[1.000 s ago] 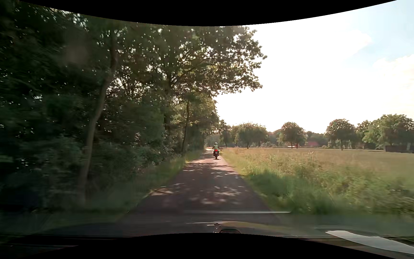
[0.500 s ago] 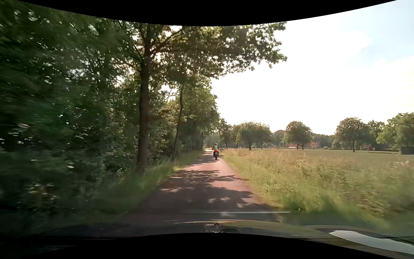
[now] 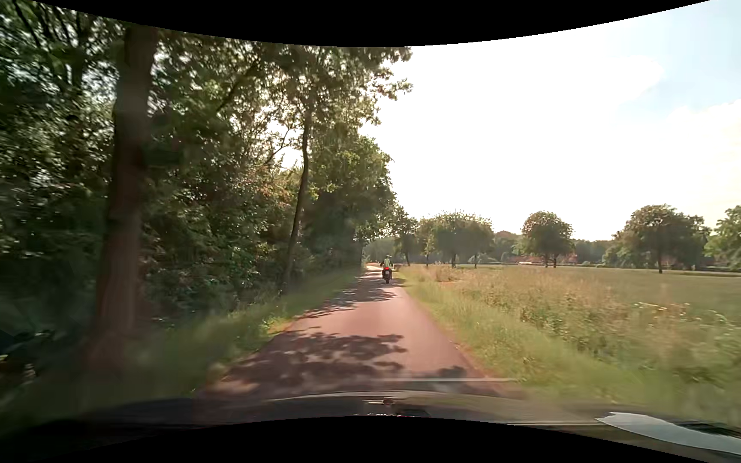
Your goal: Follow the waypoints while adhering to traffic rules and regulations
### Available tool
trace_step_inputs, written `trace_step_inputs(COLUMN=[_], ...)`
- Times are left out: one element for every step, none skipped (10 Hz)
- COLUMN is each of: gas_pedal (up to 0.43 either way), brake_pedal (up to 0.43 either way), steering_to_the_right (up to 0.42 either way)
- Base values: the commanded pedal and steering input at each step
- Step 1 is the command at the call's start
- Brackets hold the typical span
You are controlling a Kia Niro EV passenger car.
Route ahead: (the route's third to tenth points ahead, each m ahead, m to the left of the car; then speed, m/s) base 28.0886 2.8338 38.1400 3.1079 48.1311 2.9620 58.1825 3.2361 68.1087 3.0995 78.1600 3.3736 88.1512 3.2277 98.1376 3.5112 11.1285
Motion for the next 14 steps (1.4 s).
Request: trace_step_inputs(gas_pedal=[0.197,0.189,0.189,0.189,0.189,0.189,0.189,0.177,0.177,0.177,0.177,0.177,0.177,0.177], brake_pedal=[0.000,0.000,0.000,0.000,0.000,0.000,0.000,0.000,0.000,0.000,0.000,0.000,0.000,0.000], steering_to_the_right=[0.000,0.000,0.000,0.000,0.000,0.000,0.000,0.000,0.000,0.000,0.000,0.000,-0.005,-0.012])
